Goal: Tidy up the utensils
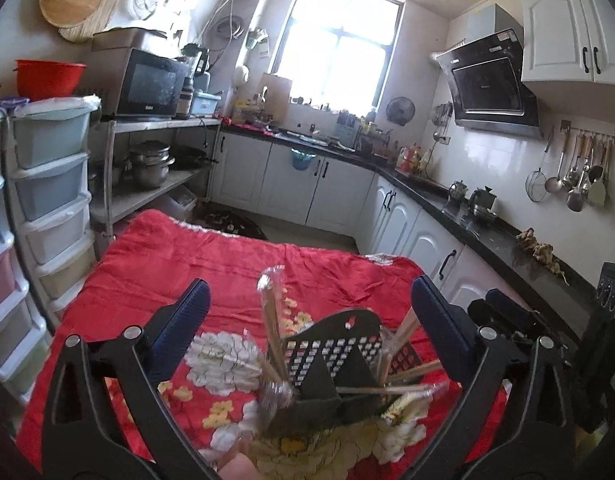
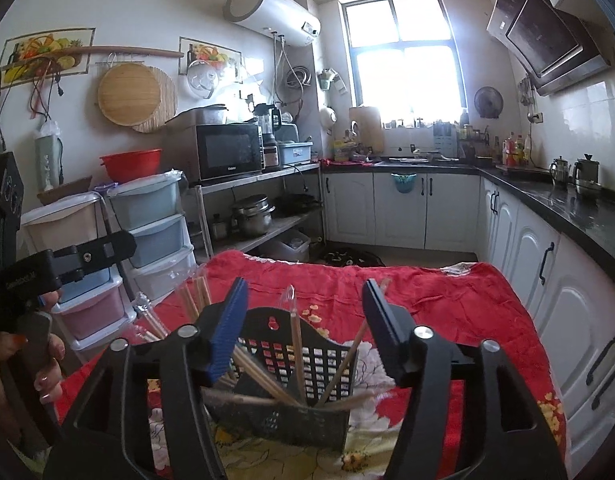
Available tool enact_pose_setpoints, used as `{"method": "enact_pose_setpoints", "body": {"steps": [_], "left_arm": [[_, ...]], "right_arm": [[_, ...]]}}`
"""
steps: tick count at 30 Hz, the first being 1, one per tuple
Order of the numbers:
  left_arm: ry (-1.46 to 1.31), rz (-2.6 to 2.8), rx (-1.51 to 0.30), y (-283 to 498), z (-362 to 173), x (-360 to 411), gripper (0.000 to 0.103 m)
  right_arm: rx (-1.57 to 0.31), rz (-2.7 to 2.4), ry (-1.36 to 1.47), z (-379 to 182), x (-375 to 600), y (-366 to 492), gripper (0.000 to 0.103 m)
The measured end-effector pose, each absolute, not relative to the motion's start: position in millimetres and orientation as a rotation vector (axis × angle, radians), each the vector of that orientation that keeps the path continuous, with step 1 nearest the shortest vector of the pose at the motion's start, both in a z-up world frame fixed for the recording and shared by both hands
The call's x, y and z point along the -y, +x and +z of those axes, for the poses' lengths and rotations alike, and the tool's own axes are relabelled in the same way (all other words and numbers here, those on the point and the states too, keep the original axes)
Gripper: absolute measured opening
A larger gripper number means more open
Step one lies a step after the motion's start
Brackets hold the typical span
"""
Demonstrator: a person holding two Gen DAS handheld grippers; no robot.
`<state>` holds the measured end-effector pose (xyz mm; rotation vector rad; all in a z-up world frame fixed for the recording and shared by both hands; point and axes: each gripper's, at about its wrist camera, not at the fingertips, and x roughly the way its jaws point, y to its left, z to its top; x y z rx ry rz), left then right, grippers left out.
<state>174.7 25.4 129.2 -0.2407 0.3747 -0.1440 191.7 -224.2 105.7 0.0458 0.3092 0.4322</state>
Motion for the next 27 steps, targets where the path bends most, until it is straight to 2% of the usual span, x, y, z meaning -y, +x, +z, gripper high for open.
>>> {"method": "enact_pose_setpoints", "body": {"steps": [9, 16, 27], "left_arm": [[-0.212, -0.146, -0.425, 144, 111, -21, 0.092], [-0.190, -0.145, -0.474, 129, 88, -22, 0.092], [-0.179, -0.105, -0.538, 109, 45, -22, 0.092]], "right_arm": [[-0.331, 0.416, 0.038, 101, 233, 160, 0.082], [-0.365, 0.411, 0.030, 86, 236, 141, 0.092], [-0.440, 0.400, 0.007, 48, 235, 116, 0.097]]}}
